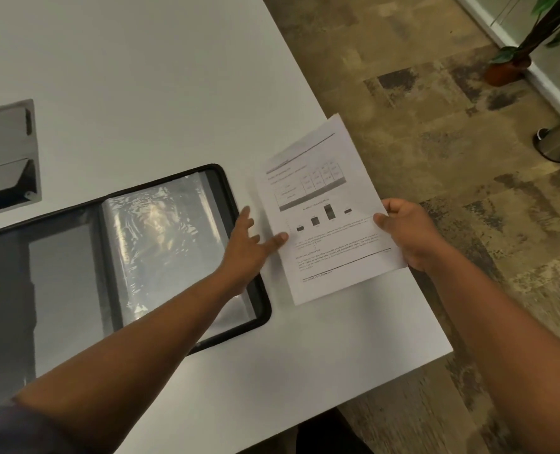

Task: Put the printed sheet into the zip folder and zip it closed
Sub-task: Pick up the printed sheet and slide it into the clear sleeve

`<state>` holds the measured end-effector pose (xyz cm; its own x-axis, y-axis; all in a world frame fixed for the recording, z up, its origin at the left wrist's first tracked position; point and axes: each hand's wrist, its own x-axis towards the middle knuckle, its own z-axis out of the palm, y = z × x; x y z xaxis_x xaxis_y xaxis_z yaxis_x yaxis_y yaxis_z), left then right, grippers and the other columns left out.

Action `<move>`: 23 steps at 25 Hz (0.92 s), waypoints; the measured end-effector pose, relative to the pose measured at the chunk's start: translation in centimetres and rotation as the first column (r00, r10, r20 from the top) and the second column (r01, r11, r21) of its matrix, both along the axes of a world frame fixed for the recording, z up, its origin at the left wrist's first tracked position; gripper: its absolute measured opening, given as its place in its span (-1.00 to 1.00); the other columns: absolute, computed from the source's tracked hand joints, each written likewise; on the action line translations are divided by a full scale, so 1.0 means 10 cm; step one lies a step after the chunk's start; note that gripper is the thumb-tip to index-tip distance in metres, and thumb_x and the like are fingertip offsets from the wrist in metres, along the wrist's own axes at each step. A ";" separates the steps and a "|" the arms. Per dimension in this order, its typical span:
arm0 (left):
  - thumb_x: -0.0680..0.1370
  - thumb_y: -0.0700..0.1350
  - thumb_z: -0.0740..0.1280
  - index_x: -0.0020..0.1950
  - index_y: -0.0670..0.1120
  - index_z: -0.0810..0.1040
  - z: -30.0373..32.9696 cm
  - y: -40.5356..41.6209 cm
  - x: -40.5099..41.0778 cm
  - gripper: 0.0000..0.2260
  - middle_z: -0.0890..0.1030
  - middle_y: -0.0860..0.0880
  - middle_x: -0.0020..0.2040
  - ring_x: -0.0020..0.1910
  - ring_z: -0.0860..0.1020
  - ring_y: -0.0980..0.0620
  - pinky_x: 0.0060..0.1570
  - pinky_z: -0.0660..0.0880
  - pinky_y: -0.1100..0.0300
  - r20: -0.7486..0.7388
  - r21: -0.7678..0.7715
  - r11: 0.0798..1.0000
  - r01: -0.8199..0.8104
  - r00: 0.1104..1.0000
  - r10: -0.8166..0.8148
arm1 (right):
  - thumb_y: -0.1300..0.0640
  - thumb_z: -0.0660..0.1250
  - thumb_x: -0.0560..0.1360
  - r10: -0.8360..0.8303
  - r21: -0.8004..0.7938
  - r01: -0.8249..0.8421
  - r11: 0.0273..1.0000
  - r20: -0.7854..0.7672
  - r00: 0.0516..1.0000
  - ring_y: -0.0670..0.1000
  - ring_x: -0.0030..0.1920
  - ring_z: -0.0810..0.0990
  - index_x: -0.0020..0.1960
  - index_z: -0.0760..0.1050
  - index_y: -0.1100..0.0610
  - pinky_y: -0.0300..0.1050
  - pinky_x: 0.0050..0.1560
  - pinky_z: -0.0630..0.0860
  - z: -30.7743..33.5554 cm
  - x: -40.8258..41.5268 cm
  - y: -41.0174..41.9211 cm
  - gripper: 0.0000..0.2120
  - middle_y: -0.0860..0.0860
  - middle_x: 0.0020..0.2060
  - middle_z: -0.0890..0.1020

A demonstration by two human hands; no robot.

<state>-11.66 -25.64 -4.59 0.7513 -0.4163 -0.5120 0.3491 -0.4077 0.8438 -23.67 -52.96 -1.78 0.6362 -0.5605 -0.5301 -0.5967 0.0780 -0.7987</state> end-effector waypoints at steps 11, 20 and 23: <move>0.69 -0.23 0.20 0.33 -0.09 0.52 0.48 1.44 0.77 -0.76 0.71 -0.11 0.15 0.10 0.69 -0.13 -0.06 0.66 -0.05 -0.436 -0.276 0.817 -0.507 0.823 0.364 | 0.26 0.27 0.62 0.184 0.146 -0.222 0.964 0.233 0.955 0.08 0.01 0.72 0.11 0.60 0.00 0.01 0.03 0.63 0.26 1.01 1.62 -0.78 0.00 0.00 0.75; 0.69 -0.20 0.19 0.23 0.08 0.53 0.67 2.41 1.23 -0.77 0.71 0.19 0.06 0.05 0.66 0.20 -0.10 0.58 0.37 0.080 -0.197 0.858 -0.475 0.864 0.497 | 0.30 0.32 0.59 0.362 0.254 -0.422 0.870 0.251 0.898 0.08 0.08 0.70 0.27 0.51 0.07 0.15 0.14 0.62 0.41 1.96 2.60 -0.71 0.03 0.11 0.71; 0.70 -0.20 0.18 0.25 0.06 0.52 0.73 2.48 1.42 -0.77 0.69 0.16 0.11 0.11 0.64 0.17 -0.03 0.57 0.37 0.176 -0.245 0.857 -0.452 0.849 0.498 | 0.32 0.32 0.58 0.381 0.164 -0.435 0.885 0.281 0.881 0.07 0.11 0.69 0.27 0.53 0.06 0.15 0.18 0.60 0.49 2.26 2.70 -0.69 0.01 0.12 0.71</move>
